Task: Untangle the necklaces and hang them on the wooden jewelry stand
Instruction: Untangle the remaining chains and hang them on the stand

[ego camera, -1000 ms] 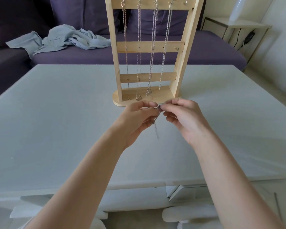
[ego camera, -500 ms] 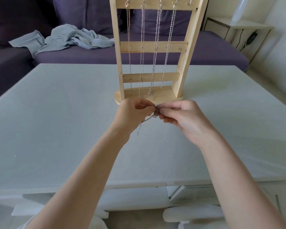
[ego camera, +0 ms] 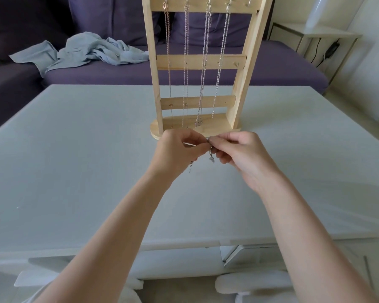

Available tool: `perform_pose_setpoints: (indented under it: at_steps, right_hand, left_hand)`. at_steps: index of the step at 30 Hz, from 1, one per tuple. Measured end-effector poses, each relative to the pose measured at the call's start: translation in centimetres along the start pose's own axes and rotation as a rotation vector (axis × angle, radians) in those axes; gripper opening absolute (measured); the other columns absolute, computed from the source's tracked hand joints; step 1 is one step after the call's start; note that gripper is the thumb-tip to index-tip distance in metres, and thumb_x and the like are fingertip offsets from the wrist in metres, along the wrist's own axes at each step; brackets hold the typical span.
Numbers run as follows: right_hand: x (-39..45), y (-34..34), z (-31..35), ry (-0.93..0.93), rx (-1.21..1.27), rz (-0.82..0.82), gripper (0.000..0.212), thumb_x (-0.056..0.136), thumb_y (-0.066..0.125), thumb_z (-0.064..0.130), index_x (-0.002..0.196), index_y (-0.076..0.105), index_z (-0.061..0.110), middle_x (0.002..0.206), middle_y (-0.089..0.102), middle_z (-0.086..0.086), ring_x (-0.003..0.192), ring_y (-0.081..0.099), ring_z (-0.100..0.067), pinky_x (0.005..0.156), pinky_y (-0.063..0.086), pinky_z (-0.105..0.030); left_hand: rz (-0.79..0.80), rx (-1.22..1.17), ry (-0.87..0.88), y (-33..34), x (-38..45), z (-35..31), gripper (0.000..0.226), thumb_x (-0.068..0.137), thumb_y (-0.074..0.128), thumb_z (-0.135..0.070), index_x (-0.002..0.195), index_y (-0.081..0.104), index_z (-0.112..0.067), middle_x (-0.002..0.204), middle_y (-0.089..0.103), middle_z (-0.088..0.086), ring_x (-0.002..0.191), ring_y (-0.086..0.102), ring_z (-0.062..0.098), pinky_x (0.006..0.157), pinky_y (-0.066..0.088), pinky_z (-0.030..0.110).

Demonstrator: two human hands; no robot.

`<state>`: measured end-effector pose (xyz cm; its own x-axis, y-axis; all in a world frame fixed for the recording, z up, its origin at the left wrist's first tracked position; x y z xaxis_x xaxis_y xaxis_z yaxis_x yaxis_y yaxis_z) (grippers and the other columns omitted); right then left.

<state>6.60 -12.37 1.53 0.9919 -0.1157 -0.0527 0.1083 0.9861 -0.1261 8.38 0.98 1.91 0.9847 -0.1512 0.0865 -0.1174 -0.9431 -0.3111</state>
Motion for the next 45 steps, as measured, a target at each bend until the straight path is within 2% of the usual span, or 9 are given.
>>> perform_pose_setpoints:
  at_steps: [6, 9, 13, 17, 22, 29, 34, 40, 45]
  right_hand:
    - [-0.1, 0.1, -0.1, 0.042, 0.127, 0.033, 0.019, 0.088, 0.062, 0.008, 0.070, 0.067, 0.006, 0.058, 0.062, 0.001, 0.051, 0.049, -0.007, 0.051, 0.040, -0.017]
    - [-0.1, 0.2, -0.4, 0.092, 0.202, 0.070, 0.017, 0.087, 0.060, 0.001, 0.073, 0.068, 0.005, 0.061, 0.064, -0.001, 0.051, 0.050, -0.008, 0.051, 0.041, -0.017]
    - [-0.1, -0.1, -0.7, 0.110, 0.094, 0.074, 0.015, 0.086, 0.061, 0.002, 0.074, 0.069, 0.006, 0.058, 0.064, 0.001, 0.050, 0.050, -0.007, 0.055, 0.040, -0.019]
    - [0.0, -0.1, -0.8, 0.132, 0.124, 0.124, 0.015, 0.087, 0.061, 0.005, 0.073, 0.067, 0.006, 0.057, 0.059, 0.000, 0.051, 0.050, -0.008, 0.052, 0.039, -0.019]
    - [-0.3, 0.4, -1.1, 0.158, 0.071, 0.230, 0.020, 0.088, 0.059, 0.007, 0.069, 0.061, 0.007, 0.058, 0.054, 0.000, 0.052, 0.047, -0.010, 0.050, 0.038, -0.018]
    - [-0.2, -0.2, -0.8, 0.150, 0.152, 0.155, 0.026, 0.089, 0.054, 0.003, 0.064, 0.057, 0.009, 0.057, 0.051, -0.003, 0.053, 0.043, -0.014, 0.049, 0.035, -0.021]
    - [-0.3, 0.1, -0.6, 0.175, 0.188, 0.169, 0.025, 0.089, 0.052, 0.005, 0.065, 0.054, 0.009, 0.055, 0.050, -0.001, 0.051, 0.044, -0.013, 0.050, 0.034, -0.021]
    - [-0.2, -0.2, -0.7, 0.173, 0.207, 0.133, 0.023, 0.089, 0.052, 0.005, 0.066, 0.054, 0.009, 0.057, 0.050, -0.003, 0.053, 0.045, -0.014, 0.050, 0.036, -0.021]
    - [-0.1, -0.4, -0.6, 0.154, 0.172, 0.119, 0.023, 0.089, 0.054, 0.007, 0.066, 0.058, 0.008, 0.059, 0.057, -0.002, 0.055, 0.050, -0.011, 0.055, 0.039, -0.021]
  left_hand:
    - [-0.058, 0.089, 0.220, -0.2, -0.5, -2.2, 0.020, 0.080, 0.069, -0.004, 0.072, 0.062, -0.021, 0.068, 0.063, -0.015, 0.062, 0.060, -0.004, 0.053, 0.038, 0.005]
    - [-0.101, 0.161, 0.276, -0.5, -0.6, -2.6, 0.015, 0.080, 0.069, -0.006, 0.074, 0.065, -0.020, 0.071, 0.063, -0.017, 0.066, 0.060, -0.005, 0.056, 0.040, 0.005]
    - [-0.092, 0.287, 0.338, -0.3, -0.7, -2.9, 0.012, 0.079, 0.069, -0.006, 0.073, 0.066, -0.017, 0.069, 0.061, -0.017, 0.073, 0.060, -0.002, 0.059, 0.045, 0.009]
    - [0.058, 0.062, 0.141, 0.2, -0.1, -1.6, 0.018, 0.083, 0.064, -0.004, 0.072, 0.062, -0.017, 0.067, 0.061, -0.011, 0.056, 0.056, -0.003, 0.056, 0.044, 0.012]
    - [0.118, -0.021, -0.026, 1.0, -0.1, -0.2, 0.020, 0.087, 0.057, -0.006, 0.070, 0.061, -0.017, 0.068, 0.060, -0.005, 0.073, 0.056, 0.013, 0.079, 0.051, 0.032]
    - [0.052, -0.296, -0.105, 0.3, 0.0, 0.2, 0.020, 0.091, 0.051, -0.002, 0.073, 0.054, -0.010, 0.072, 0.062, -0.001, 0.067, 0.059, 0.006, 0.070, 0.055, 0.020]
    - [0.075, -0.305, -0.135, 0.3, 0.0, 0.5, 0.018, 0.090, 0.053, -0.001, 0.075, 0.055, -0.012, 0.072, 0.059, -0.002, 0.065, 0.054, 0.007, 0.069, 0.053, 0.019]
    - [0.152, -0.225, -0.143, 0.8, -0.2, 0.5, 0.026, 0.089, 0.048, -0.001, 0.083, 0.070, -0.013, 0.074, 0.054, -0.002, 0.066, 0.049, 0.006, 0.068, 0.051, 0.015]
    - [0.221, -0.239, -0.228, 2.0, -0.7, 1.1, 0.024, 0.091, 0.051, -0.006, 0.077, 0.069, -0.013, 0.070, 0.055, -0.003, 0.063, 0.052, 0.005, 0.069, 0.052, 0.017]
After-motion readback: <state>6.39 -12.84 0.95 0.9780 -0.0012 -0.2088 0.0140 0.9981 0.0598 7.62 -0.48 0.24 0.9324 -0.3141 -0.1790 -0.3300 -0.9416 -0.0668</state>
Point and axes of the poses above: each hand's wrist, its own x-axis towards the middle knuckle, its own y-axis out of the palm, z = x × y, the point moved 8 cm from there along x, towards the middle knuckle
